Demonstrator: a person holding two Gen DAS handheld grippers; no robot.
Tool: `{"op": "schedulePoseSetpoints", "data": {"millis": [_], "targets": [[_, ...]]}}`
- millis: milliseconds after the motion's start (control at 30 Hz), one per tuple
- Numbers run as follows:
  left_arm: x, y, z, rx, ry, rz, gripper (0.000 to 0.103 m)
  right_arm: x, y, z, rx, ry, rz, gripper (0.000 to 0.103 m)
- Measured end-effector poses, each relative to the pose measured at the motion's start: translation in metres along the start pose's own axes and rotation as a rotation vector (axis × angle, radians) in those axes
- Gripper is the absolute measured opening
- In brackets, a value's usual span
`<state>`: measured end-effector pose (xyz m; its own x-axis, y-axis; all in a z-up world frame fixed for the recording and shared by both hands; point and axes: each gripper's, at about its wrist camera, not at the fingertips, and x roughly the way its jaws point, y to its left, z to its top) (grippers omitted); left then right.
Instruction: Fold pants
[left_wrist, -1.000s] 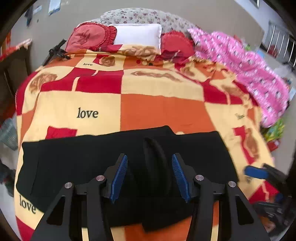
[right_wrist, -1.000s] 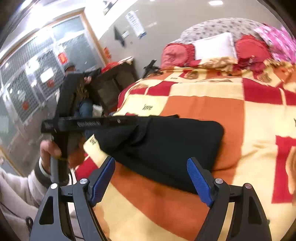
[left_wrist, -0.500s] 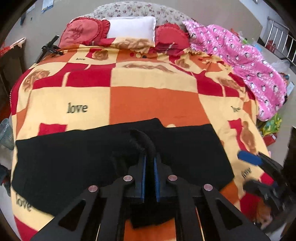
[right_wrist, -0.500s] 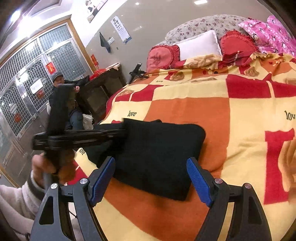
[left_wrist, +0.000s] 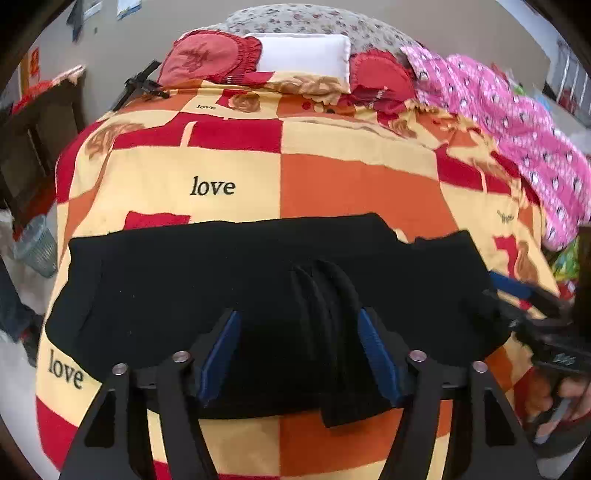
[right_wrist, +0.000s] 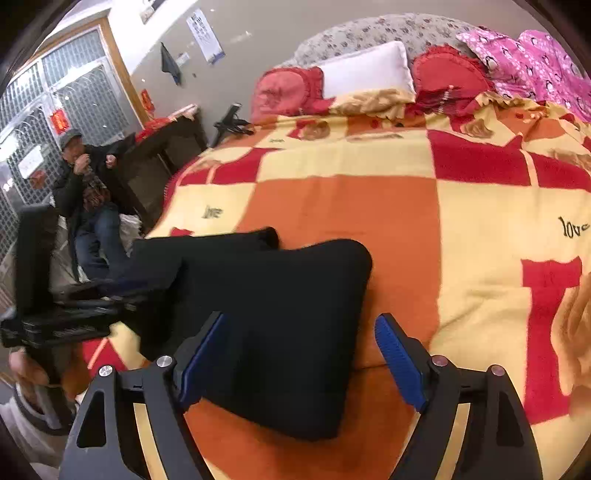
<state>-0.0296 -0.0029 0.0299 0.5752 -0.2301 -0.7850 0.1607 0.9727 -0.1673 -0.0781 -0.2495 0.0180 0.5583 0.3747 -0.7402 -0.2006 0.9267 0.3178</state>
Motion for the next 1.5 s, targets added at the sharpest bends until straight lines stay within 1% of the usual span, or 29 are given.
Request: {"op": "schedulePoseSetpoints", "data": {"millis": [67, 133, 167, 200, 233, 267, 300, 333, 367, 433, 467, 567, 600, 633, 667, 733, 767, 800, 867, 933, 1033, 1133, 1267, 1367, 1500], "targets": [[0.012, 0.000, 0.000, -0.034, 0.035, -0.028, 0.067, 0.009, -0.005, -0.002, 0.013, 0.015, 0.009, 0.083], [0.028, -0.007, 0.000, -0.034, 0.066, -0.063, 0.064, 0.017, -0.011, -0.003, 0.029, 0.030, 0.016, 0.082], [0.035, -0.012, 0.000, -0.009, 0.066, -0.059, 0.056, 0.021, -0.014, -0.004, 0.043, 0.036, 0.012, 0.077], [0.037, -0.017, 0.003, 0.013, 0.045, -0.044, 0.039, 0.021, -0.015, -0.005, 0.047, 0.023, 0.013, 0.071], [0.036, -0.024, 0.006, 0.046, 0.028, -0.044, 0.025, 0.019, -0.015, -0.006, 0.043, 0.010, 0.025, 0.052], [0.039, -0.027, 0.011, 0.063, 0.041, -0.066, 0.014, 0.016, -0.015, -0.007, 0.045, 0.012, 0.045, 0.046], [0.037, -0.032, 0.016, 0.075, 0.041, -0.076, 0.013, 0.013, -0.015, -0.006, 0.046, 0.003, 0.046, 0.043], [0.033, -0.037, 0.022, 0.101, 0.012, -0.082, 0.013, 0.009, -0.015, -0.005, 0.038, -0.006, 0.033, 0.038], [0.027, -0.042, 0.029, 0.134, -0.023, -0.084, 0.013, 0.005, -0.015, -0.004, 0.036, -0.009, 0.027, 0.036], [0.021, -0.041, 0.036, 0.158, -0.060, -0.090, 0.013, -0.003, -0.014, -0.004, 0.034, -0.026, 0.024, 0.036], [0.020, -0.040, 0.032, 0.169, -0.060, -0.081, 0.013, -0.006, -0.013, -0.004, 0.035, -0.030, 0.022, 0.036], [0.046, -0.030, 0.020, 0.157, 0.024, -0.056, 0.014, -0.002, -0.015, -0.005, 0.047, -0.022, -0.006, 0.039], [0.049, -0.030, 0.016, 0.151, 0.040, -0.048, 0.016, 0.004, -0.016, -0.005, 0.044, -0.009, -0.038, 0.041], [0.052, -0.025, 0.011, 0.131, 0.035, -0.053, 0.017, 0.009, -0.016, -0.005, 0.040, 0.000, -0.062, 0.050], [0.051, -0.025, 0.012, 0.117, 0.019, -0.063, 0.019, 0.011, -0.016, -0.004, 0.038, 0.003, -0.076, 0.057], [0.049, -0.021, 0.014, 0.092, 0.021, -0.055, 0.026, 0.008, -0.011, -0.001, 0.015, -0.001, -0.111, 0.058], [0.048, -0.021, 0.016, 0.082, 0.018, -0.044, 0.034, 0.005, -0.010, 0.000, 0.005, -0.006, -0.121, 0.058], [0.047, -0.020, 0.017, 0.071, 0.011, -0.028, 0.040, -0.002, -0.006, 0.002, -0.011, -0.019, -0.158, 0.058], [0.040, -0.018, 0.014, 0.064, -0.005, -0.011, 0.041, -0.013, -0.003, 0.005, -0.023, -0.047, -0.188, 0.058], [0.036, -0.018, 0.012, 0.056, -0.017, -0.001, 0.041, -0.022, 0.002, 0.008, -0.024, -0.067, -0.160, 0.058], [0.025, -0.017, 0.005, 0.045, -0.025, 0.007, 0.041, -0.020, 0.017, 0.013, -0.056, -0.066, -0.124, 0.058], [0.013, -0.011, -0.002, 0.042, -0.051, 0.065, 0.041, -0.008, 0.037, 0.017, -0.098, -0.043, -0.085, 0.058], [0.004, 0.003, -0.007, 0.006, -0.053, 0.075, 0.041, 0.010, 0.063, 0.020, -0.153, -0.015, -0.055, 0.057], [-0.003, 0.012, -0.013, -0.008, -0.060, 0.105, 0.041, 0.025, 0.078, 0.019, -0.182, 0.010, -0.036, 0.053], [-0.008, 0.023, -0.016, -0.030, -0.056, 0.115, 0.041, 0.046, 0.097, 0.017, -0.222, 0.045, -0.016, 0.053]]}}
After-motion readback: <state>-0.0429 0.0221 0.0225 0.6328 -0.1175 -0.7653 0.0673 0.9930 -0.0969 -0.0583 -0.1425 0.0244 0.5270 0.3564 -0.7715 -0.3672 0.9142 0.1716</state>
